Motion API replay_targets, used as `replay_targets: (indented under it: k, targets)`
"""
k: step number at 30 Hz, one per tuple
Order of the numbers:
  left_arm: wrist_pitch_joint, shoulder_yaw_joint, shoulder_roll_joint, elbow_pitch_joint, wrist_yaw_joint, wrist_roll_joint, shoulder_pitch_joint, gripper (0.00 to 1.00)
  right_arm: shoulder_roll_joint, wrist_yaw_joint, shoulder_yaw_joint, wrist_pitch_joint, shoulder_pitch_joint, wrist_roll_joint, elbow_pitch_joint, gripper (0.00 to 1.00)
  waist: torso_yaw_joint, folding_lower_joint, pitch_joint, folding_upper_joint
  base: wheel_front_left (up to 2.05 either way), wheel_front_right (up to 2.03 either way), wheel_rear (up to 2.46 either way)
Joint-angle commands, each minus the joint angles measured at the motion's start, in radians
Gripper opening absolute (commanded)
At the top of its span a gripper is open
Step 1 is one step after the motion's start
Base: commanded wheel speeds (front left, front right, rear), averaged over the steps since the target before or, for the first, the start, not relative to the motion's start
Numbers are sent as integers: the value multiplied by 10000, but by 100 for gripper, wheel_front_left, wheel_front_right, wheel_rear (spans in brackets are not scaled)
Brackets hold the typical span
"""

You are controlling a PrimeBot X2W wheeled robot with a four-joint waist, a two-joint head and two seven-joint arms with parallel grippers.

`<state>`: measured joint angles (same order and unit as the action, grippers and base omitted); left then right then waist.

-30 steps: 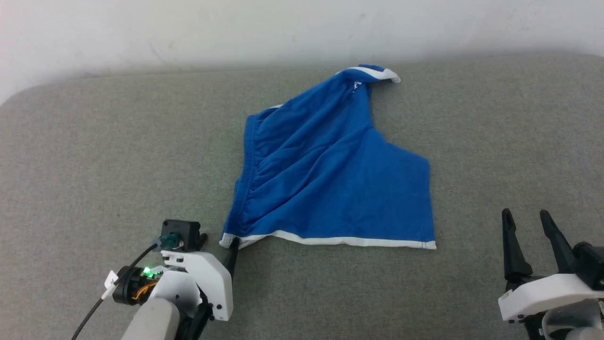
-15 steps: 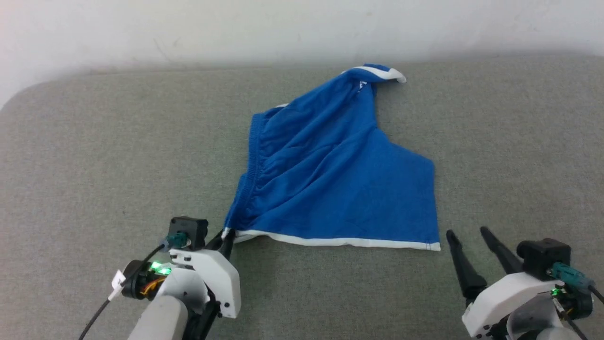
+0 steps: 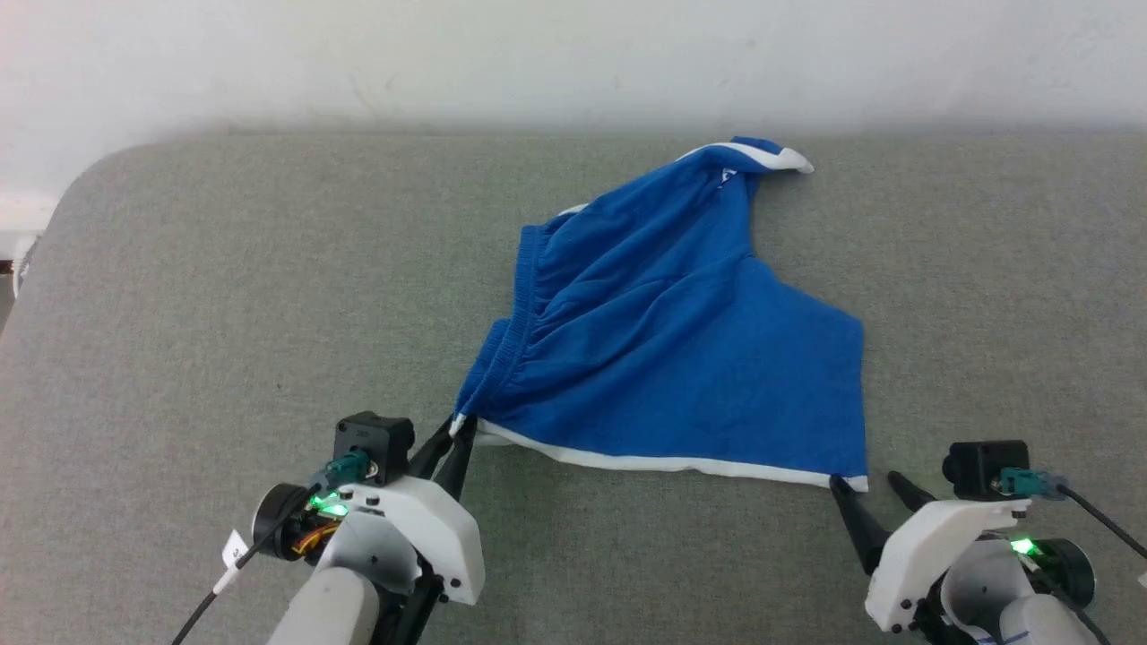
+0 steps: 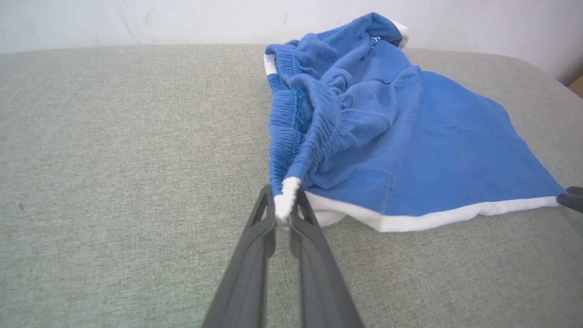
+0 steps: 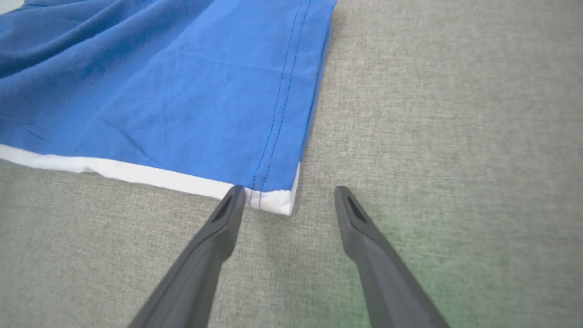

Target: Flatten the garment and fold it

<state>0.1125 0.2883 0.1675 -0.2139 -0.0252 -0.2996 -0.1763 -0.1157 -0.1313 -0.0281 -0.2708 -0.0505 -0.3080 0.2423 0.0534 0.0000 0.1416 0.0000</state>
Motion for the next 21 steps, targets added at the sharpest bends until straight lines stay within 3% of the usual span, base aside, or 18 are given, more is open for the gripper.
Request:
replay_targets:
  k: [1, 7, 14, 15, 16, 17, 18, 21]
  targets:
    - [-82, 22, 29, 66, -33, -41, 74, 0, 116, 6, 17, 33, -205, 62, 195, 100, 93, 0, 95, 0, 0, 0, 0]
    - [-109, 113, 8, 92, -36, -73, 7, 0, 224, 6, -114, 158, -586, 503, 1046, 100, 244, 0, 348, 0, 0, 0, 0]
    - [-149, 135, 42, -193, -11, -114, -131, 0, 165, 6, -958, -338, -604, 838, 1781, 100, 267, 0, 551, 0, 0, 0, 0]
    - [-168, 131, 50, -238, -4, -122, -141, 0, 151, 6, -1002, -402, -587, 837, 1823, 95, 258, 0, 544, 0, 0, 0, 0]
    - [-183, 126, 56, -279, 6, -131, -147, 0, 141, 6, -1025, -459, -572, 823, 1852, 89, 245, 0, 533, 0, 0, 0, 0]
    - [-193, 123, 63, -316, 15, -141, -153, 0, 135, 6, -1031, -507, -559, 796, 1865, 60, 229, 0, 523, 0, 0, 0, 0]
    - [-206, 119, 70, -352, 23, -152, -154, 0, 133, 6, -1029, -555, -547, 763, 1874, 41, 211, 0, 498, 0, 0, 0, 0]
    - [-248, 129, 94, -454, 38, -166, -149, 0, 99, 6, -1059, -735, -502, 668, 1868, 0, 157, 0, 387, 0, 0, 0, 0]
